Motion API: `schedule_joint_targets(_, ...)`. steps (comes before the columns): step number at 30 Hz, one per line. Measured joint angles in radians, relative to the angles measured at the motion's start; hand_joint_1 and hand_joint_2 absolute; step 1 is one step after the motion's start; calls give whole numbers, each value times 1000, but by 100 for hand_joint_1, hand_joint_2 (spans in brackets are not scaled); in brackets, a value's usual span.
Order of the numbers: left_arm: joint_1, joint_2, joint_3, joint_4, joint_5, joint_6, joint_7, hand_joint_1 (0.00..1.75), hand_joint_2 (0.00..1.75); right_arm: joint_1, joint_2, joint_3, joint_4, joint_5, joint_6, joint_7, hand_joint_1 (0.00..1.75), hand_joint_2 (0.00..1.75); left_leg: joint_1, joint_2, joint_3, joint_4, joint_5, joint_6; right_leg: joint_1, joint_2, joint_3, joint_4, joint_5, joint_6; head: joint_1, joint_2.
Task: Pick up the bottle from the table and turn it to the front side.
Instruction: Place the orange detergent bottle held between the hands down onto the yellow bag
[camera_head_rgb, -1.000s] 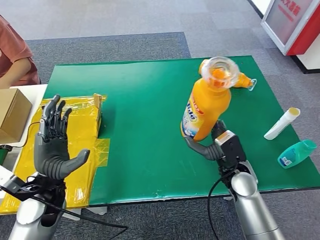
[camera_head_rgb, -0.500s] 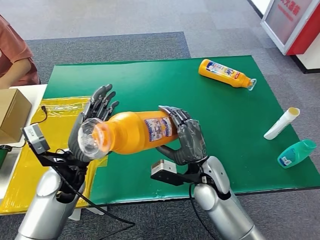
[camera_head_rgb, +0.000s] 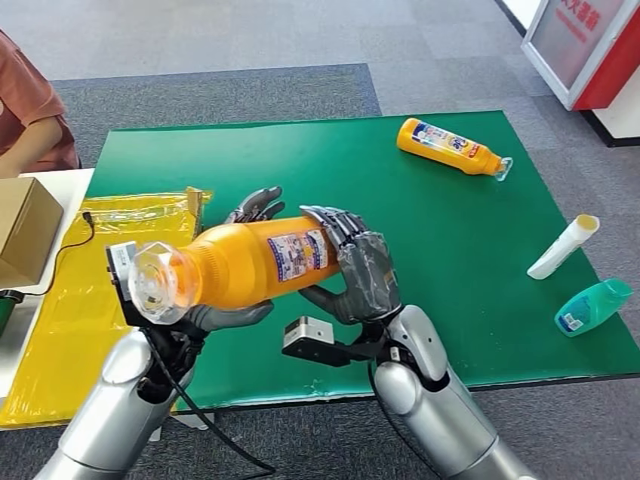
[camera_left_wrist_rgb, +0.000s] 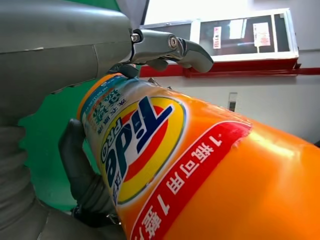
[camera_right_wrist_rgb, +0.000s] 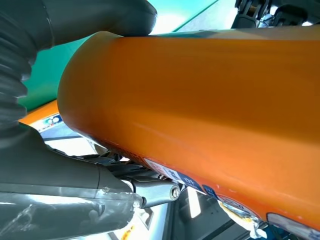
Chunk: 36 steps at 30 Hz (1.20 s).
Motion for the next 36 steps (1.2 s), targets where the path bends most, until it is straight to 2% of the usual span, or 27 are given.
schedule_joint_targets(9, -37, 9, -26, 21, -97, 44, 0, 0, 175, -12, 0, 17, 20, 39, 0, 21, 175, 175, 0, 0, 0, 0, 0, 0, 0, 0, 0, 0, 0, 0, 0, 0)
schedule_joint_targets(17, -56, 7, -53, 12, -289, 145, 4, 0, 175, -24, 0, 22, 64, 85, 7, 69, 175, 175, 0, 0, 0, 0, 0, 0, 0, 0, 0, 0, 0, 0, 0, 0)
schedule_joint_targets(18, -56, 7, -53, 9, -297, 150, 7, 9, 175, -27, 0, 21, 72, 85, 9, 70, 175, 175, 0, 0, 0, 0, 0, 0, 0, 0, 0, 0, 0, 0, 0, 0)
schedule_joint_targets(21, -55, 6, -53, 6, -307, 158, 14, 137, 175, -37, 0, 18, 90, 84, 11, 70, 175, 175, 0, 0, 0, 0, 0, 0, 0, 0, 0, 0, 0, 0, 0, 0)
schedule_joint_targets(22, -55, 6, -53, 6, -309, 159, 15, 171, 175, -40, 0, 17, 95, 84, 11, 70, 175, 175, 0, 0, 0, 0, 0, 0, 0, 0, 0, 0, 0, 0, 0, 0)
schedule_joint_targets(36, -50, 4, -53, -10, -333, 166, 12, 175, 175, -53, 1, 16, 148, 88, 17, 73, 175, 175, 0, 0, 0, 0, 0, 0, 0, 0, -1, 0, 0, 0, 0, 0)
